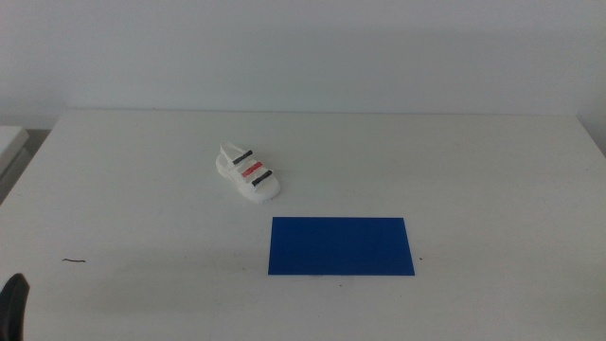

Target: Use one arm to grab the shoe from the table and place it on the mat.

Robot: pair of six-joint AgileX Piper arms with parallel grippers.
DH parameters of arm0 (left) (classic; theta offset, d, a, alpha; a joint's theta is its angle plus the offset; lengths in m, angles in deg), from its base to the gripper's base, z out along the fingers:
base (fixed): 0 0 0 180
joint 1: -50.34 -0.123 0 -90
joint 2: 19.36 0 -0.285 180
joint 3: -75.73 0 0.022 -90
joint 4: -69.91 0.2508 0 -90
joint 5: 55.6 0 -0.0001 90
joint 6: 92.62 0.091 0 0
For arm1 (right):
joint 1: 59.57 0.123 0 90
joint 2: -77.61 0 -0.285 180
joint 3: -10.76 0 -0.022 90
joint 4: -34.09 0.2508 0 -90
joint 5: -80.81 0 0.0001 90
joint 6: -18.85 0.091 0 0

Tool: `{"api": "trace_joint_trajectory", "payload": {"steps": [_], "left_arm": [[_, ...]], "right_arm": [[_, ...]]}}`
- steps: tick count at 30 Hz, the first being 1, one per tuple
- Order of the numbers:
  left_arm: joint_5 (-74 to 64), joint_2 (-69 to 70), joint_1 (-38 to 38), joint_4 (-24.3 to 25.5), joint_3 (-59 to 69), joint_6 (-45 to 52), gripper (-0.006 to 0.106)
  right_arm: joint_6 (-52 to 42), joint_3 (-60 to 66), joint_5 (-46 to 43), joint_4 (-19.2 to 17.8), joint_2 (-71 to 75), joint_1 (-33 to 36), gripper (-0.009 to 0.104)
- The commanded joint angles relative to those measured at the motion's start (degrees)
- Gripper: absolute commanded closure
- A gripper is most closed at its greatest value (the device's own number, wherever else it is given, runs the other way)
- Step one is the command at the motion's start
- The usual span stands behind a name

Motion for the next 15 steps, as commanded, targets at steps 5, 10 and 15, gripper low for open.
{"api": "trace_joint_trajectory", "payload": {"steps": [5, 10, 15], "left_arm": [[-22.6, -24.7, 4.7, -0.7, -25.8, -0.2, 0.007], [-43.7, -48.4, 7.1, -1.6, -50.9, -10.3, 0.007], [-51.7, -68.4, 11.0, -1.6, -67.8, -23.3, 0.007]], "right_arm": [[-0.3, 0.1, -0.4, -0.3, 0.3, 0.0, 0.016], [-0.3, 0.1, -0.4, -0.3, 0.3, 0.0, 0.016], [-0.3, 0.1, -0.4, -0.3, 0.3, 0.0, 0.016]]}}
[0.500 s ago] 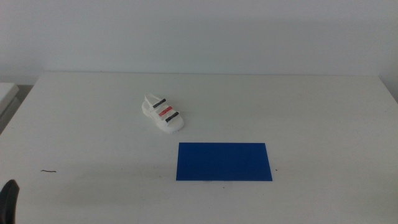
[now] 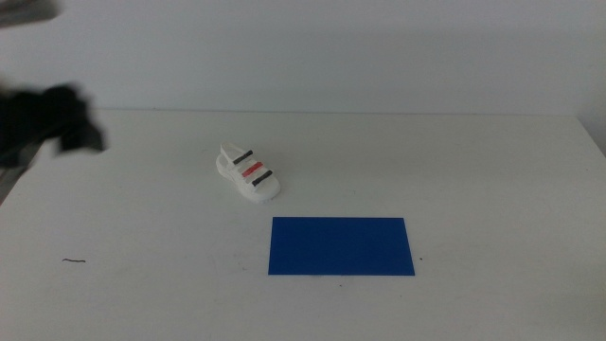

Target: Use one arm to grab the shoe from the table and place it on the mat.

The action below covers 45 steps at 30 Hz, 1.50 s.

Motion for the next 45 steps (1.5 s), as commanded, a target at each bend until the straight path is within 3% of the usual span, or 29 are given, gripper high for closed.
{"api": "trace_joint_trajectory", "payload": {"steps": [1, 6, 13, 21, 45], "left_arm": [[-2.9, -8.9, 2.4, -0.2, -7.0, -7.3, 0.007], [-4.2, -26.1, 6.9, 0.2, -20.7, -17.3, 0.007], [-9.5, -48.2, 11.5, 4.8, -40.2, -34.8, 0.007], [-12.1, -67.7, 11.9, 3.4, -63.0, -38.3, 0.007], [-12.1, -76.6, 10.9, 2.0, -64.3, -40.7, 0.015]], "right_arm": [[-0.3, 0.1, -0.4, -0.3, 0.3, 0.0, 0.016], [-0.3, 0.1, -0.4, -0.3, 0.3, 0.0, 0.016], [-0.3, 0.1, -0.4, -0.3, 0.3, 0.0, 0.016], [-0.3, 0.1, -0.4, -0.3, 0.3, 0.0, 0.016], [-0.3, 0.1, -0.4, -0.3, 0.3, 0.0, 0.016]]}}
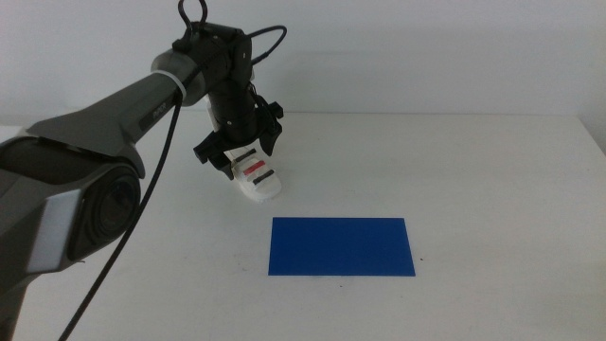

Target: Use one arm to grab the shoe from the table and place it on the mat.

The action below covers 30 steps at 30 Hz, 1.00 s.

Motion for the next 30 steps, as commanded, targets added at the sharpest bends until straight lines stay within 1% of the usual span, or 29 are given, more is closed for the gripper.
{"api": "trace_joint_trajectory", "payload": {"steps": [1, 4, 6, 10, 11, 12, 15, 17, 19, 21, 22, 24, 26, 28, 30], "left_arm": [[0.2, -0.5, -0.5, 0.0, -0.3, -0.5, 0.016], [0.2, -0.7, -0.5, 0.0, -0.3, 0.0, 0.021], [0.2, -0.7, -0.5, 0.4, -0.3, 0.3, 0.03], [0.2, -0.7, -0.5, 0.0, -0.3, -0.5, 0.056], [0.2, -0.5, -0.5, -0.5, -0.3, -0.5, 0.063], [0.2, -0.1, -0.5, -1.1, -0.3, -0.5, 0.072], [0.2, 3.3, 0.3, -2.4, 0.2, 0.5, 0.091], [0.2, 7.4, 2.0, -0.8, 3.2, -1.1, 0.102], [0.2, 12.5, 4.4, 2.2, 8.4, -6.3, 0.102], [0.2, 18.4, 7.7, 5.9, 15.1, -13.5, 0.102], [0.2, 21.0, 9.1, 6.7, 17.7, -16.4, 0.102], [0.2, 25.1, 12.7, 7.8, 22.6, -23.9, 0.102], [0.2, 26.6, 15.8, 9.4, 25.3, -28.4, 0.102], [0.2, 26.5, 18.5, 10.1, 26.2, -30.4, 0.102], [0.2, 25.2, 20.0, 8.7, 26.2, -30.8, 0.102]], "right_arm": [[-0.3, 0.1, -0.4, -0.3, 0.3, 0.0, 0.016], [-0.3, 0.1, -0.4, -0.3, 0.3, 0.0, 0.016], [-0.3, 0.1, -0.4, -0.3, 0.3, 0.0, 0.016], [-0.3, 0.1, -0.4, -0.3, 0.3, 0.0, 0.016], [-0.3, 0.1, -0.4, -0.3, 0.3, 0.0, 0.016], [-0.3, 0.1, -0.4, -0.3, 0.3, 0.0, 0.016], [-0.3, 0.1, -0.4, -0.3, 0.3, 0.0, 0.016], [-0.3, 0.1, -0.4, -0.3, 0.3, 0.0, 0.016], [-0.3, 0.1, -0.4, -0.3, 0.3, 0.0, 0.016], [-0.3, 0.1, -0.4, -0.3, 0.3, 0.0, 0.016], [-0.3, 0.1, -0.4, -0.3, 0.3, 0.0, 0.016], [-0.3, 0.1, -0.4, -0.3, 0.3, 0.0, 0.016], [-0.3, 0.1, -0.4, -0.3, 0.3, 0.0, 0.016], [-0.3, 0.1, -0.4, -0.3, 0.3, 0.0, 0.016], [-0.3, 0.1, -0.4, -0.3, 0.3, 0.0, 0.016]]}}
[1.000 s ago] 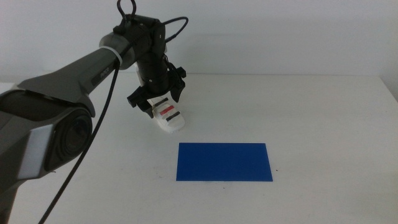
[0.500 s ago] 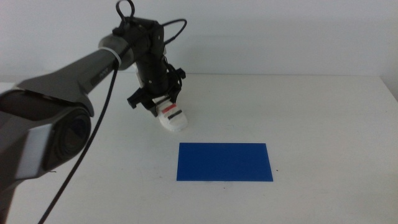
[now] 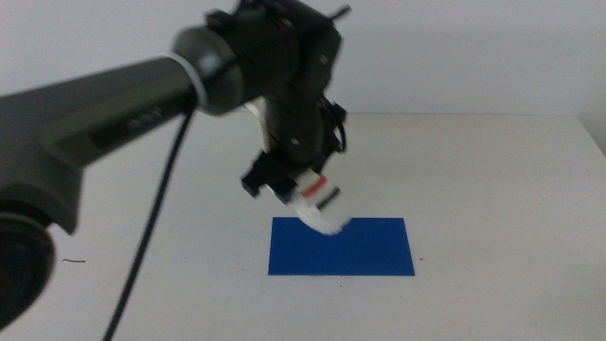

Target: Use one arm to grab the shoe from the table and place it on the mat.

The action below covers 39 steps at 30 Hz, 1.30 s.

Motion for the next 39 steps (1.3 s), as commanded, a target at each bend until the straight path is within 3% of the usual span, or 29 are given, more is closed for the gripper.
{"api": "trace_joint_trajectory", "payload": {"steps": [1, 5, 11, 14, 22, 27, 32, 39], "left_arm": [[0.3, -1.2, 1.3, -0.7, 0.5, -2.4, 0.102], [4.0, -5.1, 1.4, -6.1, 0.5, -2.0, 0.102], [6.4, -8.7, 1.6, -7.5, -1.4, 6.8, 0.102], [6.1, -9.5, 1.6, -7.6, -4.2, 26.3, 0.102], [0.3, -9.5, 1.9, -9.8, -6.3, 94.2, 0.102], [0.3, -9.7, 4.7, -7.9, -4.3, 120.3, 0.102], [0.3, -9.7, 6.5, -3.8, -4.2, 126.1, 0.102], [4.2, -9.7, 6.5, -8.5, -4.2, 136.2, 0.102]], "right_arm": [[-0.3, 0.1, -0.4, -0.3, 0.3, 0.0, 0.016], [-0.3, 0.1, -0.4, -0.3, 0.3, 0.0, 0.016], [-0.3, 0.1, -0.4, -0.3, 0.3, 0.0, 0.016], [-0.3, 0.1, -0.4, -0.3, 0.3, 0.0, 0.016], [-0.3, 0.1, -0.4, -0.3, 0.3, 0.0, 0.016], [-0.3, 0.1, -0.4, -0.3, 0.3, 0.0, 0.016], [-0.3, 0.1, -0.4, -0.3, 0.3, 0.0, 0.016], [-0.3, 0.1, -0.4, -0.3, 0.3, 0.0, 0.016]]}}
